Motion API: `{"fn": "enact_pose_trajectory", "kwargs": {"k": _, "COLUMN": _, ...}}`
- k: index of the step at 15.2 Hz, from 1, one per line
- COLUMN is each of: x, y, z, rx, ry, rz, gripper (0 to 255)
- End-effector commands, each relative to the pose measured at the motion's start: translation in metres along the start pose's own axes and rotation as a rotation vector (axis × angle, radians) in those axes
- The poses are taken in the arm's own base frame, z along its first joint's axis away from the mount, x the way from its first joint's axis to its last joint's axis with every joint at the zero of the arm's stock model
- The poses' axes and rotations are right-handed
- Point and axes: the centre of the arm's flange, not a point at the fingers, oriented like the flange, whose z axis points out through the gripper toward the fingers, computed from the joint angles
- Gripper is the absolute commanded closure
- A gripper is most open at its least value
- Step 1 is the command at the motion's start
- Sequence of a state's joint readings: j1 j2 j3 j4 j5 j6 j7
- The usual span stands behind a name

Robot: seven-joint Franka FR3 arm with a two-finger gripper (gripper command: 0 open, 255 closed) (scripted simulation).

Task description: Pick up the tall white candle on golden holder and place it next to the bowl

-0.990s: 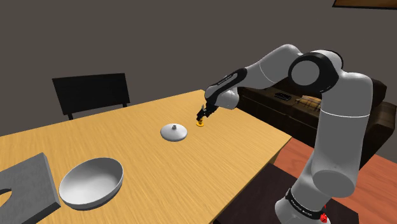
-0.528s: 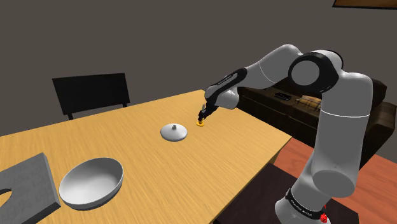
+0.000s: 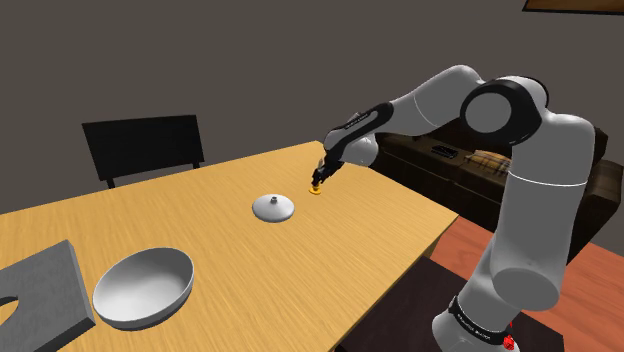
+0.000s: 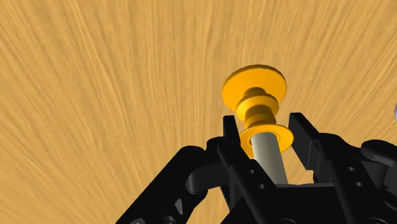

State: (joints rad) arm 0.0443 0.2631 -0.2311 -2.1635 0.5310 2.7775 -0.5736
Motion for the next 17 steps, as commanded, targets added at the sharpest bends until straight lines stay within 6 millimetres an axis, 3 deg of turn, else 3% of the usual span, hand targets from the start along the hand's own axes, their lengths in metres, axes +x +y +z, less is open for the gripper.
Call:
{"fn": "enact_pose_trajectory", "kwargs": {"k": 1, "x": 0.003, "y": -0.001, "z": -0.010, "rx": 0.000, "ry": 0.000, "rz": 0.000, "gripper": 255}}
{"fn": "enact_pose_trajectory", "kwargs": {"k": 17, "x": 0.037, "y": -0.007, "z": -0.087, "rx": 0.000, "ry": 0.000, "rz": 0.000, "gripper": 255}}
